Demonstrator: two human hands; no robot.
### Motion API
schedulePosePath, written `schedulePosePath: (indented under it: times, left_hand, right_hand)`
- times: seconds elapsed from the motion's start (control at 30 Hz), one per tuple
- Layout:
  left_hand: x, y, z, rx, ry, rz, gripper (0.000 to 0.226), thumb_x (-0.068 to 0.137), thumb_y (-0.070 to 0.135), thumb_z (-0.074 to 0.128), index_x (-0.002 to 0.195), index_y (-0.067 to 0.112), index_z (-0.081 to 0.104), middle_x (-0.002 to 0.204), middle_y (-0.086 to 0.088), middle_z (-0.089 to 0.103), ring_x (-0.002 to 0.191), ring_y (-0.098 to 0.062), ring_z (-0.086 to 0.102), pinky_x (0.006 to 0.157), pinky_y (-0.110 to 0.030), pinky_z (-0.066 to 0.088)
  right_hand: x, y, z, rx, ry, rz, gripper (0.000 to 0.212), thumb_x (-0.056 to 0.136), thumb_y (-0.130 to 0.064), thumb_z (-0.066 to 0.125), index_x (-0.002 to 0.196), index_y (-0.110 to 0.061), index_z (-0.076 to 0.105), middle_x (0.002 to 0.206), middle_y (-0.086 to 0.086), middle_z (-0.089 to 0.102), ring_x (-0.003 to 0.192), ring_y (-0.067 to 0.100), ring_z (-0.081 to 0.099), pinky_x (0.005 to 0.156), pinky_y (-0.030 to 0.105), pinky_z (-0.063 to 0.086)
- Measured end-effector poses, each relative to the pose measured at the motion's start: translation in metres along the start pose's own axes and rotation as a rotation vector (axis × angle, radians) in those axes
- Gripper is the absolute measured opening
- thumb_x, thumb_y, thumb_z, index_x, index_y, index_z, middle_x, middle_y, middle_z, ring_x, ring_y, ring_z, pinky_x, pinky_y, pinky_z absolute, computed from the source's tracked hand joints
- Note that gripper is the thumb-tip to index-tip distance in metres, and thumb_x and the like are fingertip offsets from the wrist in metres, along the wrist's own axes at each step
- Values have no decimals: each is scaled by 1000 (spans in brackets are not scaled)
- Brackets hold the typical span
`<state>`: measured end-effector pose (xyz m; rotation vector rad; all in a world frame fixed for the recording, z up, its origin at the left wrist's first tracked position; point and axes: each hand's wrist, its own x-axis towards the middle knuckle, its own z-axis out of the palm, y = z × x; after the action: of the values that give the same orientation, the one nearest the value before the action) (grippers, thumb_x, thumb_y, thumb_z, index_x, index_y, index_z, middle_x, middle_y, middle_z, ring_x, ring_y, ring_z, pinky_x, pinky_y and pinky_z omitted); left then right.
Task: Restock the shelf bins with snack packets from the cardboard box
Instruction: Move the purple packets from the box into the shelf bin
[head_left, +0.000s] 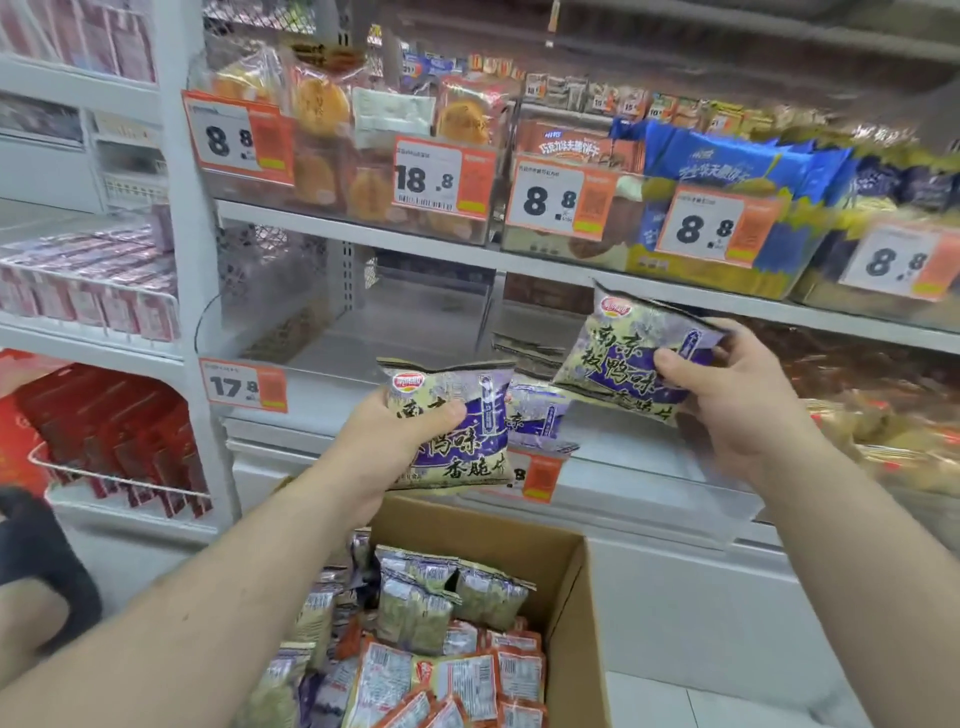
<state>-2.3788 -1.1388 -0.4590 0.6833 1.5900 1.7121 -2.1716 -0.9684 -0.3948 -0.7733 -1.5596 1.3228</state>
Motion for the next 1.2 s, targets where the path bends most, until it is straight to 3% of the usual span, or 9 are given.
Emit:
schedulePosePath:
  times: [0.07,0.17,0.27,0.43,0.57,0.73,0.87,1.07,1.2]
  left_hand:
    - [4,5,6,29,3,45,31,82,20,79,104,23,58,96,-2,77,83,-15,74,77,-29,55]
    - [12,20,16,-21,39,83,29,83,19,79,99,25,56,92,-3,77,72,-9,73,60,-20,55]
    - [21,30,24,27,46,122,41,79,23,82,113,20,59,97,2,76,84,-12,73,75,-29,57]
    - [28,32,33,33,2,117,30,82,21,80,106,20,60,92,1,77,72,-9,73,58,-21,50]
    - [42,38,40,48,102,156,27,83,26,79,99,23,58,89,2,73,55,-3,62,48,-18,41]
    - [59,39,58,12,141,181,26,82,25,80,92,27,57,95,3,72,84,-13,68,67,-30,51]
    - [74,36,63,43,172,210,27,83,30,79,102,24,60,99,5,73,86,-10,68,73,-31,54]
    - [73,38,98,0,-111,-18,69,89,71,48,140,25,46,127,8,55,106,-12,54,91,-32,40]
    - [78,34,100,57,-233,-24,85,57,62,86,123,25,49,110,-2,73,89,-11,73,85,-37,58]
  right_hand:
    - [0,9,-6,33,5,20,29,85,6,66,99,-19,60,97,8,73,86,26,71,74,38,57]
    - [-3,24,-16,158,26,90,32,87,4,63,116,-7,59,110,15,72,97,31,70,84,43,55]
    - [-7,33,-29,148,49,162,35,89,2,61,124,-1,56,111,17,72,90,28,71,72,35,56]
    - [3,35,-43,16,150,209,18,90,-2,67,105,-9,62,94,8,74,70,16,72,52,22,50]
    - [44,45,-41,-166,255,198,24,86,-7,74,105,-10,61,97,8,71,82,21,70,55,25,44]
    - [93,60,-26,-161,259,308,26,83,-7,75,107,-4,64,97,11,70,72,21,64,55,27,44]
    - [80,36,-20,198,28,366,24,93,-10,60,113,2,66,100,16,73,86,30,70,83,43,57]
    - [52,26,15,141,-225,332,19,95,-11,58,107,-1,68,105,20,72,90,30,70,80,41,58]
    - [52,29,25,88,-236,321,23,98,-10,56,116,2,64,103,19,74,94,32,71,90,46,56]
